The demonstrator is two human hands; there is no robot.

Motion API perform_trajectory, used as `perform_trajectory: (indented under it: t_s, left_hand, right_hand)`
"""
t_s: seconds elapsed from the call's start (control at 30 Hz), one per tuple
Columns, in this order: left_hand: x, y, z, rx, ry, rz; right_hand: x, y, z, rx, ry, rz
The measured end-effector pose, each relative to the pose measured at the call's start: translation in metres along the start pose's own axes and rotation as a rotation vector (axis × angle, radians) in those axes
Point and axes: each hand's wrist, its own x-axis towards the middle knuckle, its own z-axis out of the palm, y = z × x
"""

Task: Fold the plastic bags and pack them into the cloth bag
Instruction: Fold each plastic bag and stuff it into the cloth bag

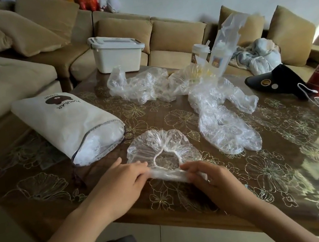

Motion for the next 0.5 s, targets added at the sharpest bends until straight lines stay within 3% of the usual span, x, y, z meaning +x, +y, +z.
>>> perform_trajectory:
  t_s: [0.07,0.13,0.3,0.43,0.5]
  left_hand:
    - [-0.001,0.0,-0.002,-0.015,0.059,-0.039]
    - [0.0,-0.005,-0.003,-0.047,0.099,-0.036]
    - [-0.002,-0.011,-0.004,-0.059,0.047,-0.09]
    - [0.001,-0.013,-0.01,-0.098,0.073,-0.09]
    - [0.002,-0.014,-0.014,-0.162,0.064,-0.107]
  right_hand:
    - [0.0,-0.004,-0.006,0.073,-0.087,0.075]
    - [0.002,-0.001,-0.008,-0.056,-0.155,0.087]
    - [0.013,0.01,-0.008,-0.065,0.084,0.081]
    - [0.011,0.004,-0.022,-0.02,0.082,0.108]
    - [0.013,0.002,-0.028,0.05,0.003,0.131]
